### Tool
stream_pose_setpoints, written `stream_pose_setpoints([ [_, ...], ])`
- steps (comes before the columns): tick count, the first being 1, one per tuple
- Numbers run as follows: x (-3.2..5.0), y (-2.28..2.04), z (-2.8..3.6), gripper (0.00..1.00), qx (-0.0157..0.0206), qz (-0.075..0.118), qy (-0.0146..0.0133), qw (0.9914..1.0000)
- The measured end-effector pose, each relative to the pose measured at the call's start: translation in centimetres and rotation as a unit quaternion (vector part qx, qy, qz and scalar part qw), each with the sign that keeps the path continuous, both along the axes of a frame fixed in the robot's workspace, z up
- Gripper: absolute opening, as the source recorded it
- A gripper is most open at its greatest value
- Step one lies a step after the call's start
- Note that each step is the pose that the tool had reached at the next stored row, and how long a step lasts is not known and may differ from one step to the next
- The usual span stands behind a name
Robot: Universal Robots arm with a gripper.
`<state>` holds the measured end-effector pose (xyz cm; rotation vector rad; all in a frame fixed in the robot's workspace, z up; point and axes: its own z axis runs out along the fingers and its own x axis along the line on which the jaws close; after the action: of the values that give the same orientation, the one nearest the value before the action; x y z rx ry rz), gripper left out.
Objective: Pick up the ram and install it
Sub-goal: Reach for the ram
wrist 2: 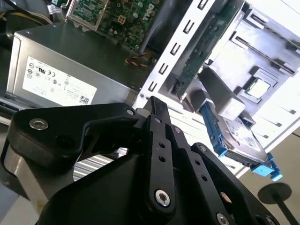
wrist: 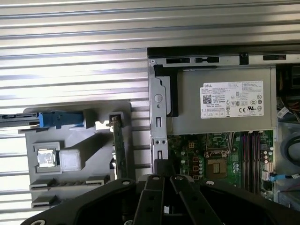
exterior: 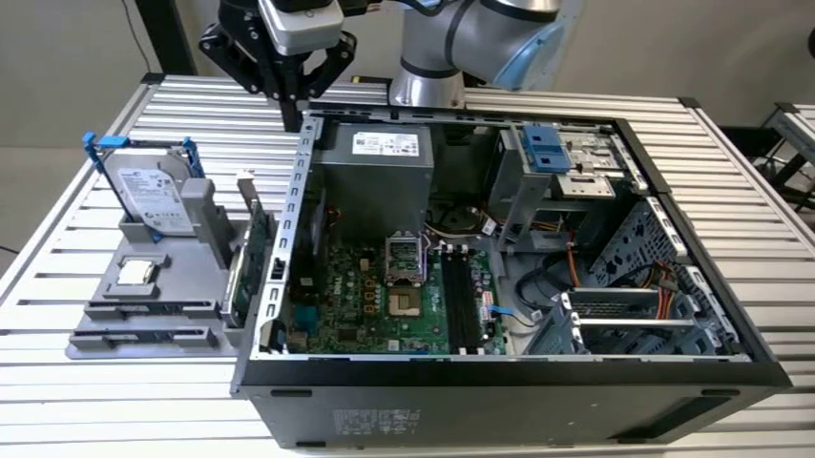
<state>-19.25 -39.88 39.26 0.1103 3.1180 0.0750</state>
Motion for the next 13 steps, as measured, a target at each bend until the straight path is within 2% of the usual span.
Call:
stream_pose_setpoints([
  [13,-1.57,0.0,0.0,0.0,0.0,0.0,0.0,1.0],
])
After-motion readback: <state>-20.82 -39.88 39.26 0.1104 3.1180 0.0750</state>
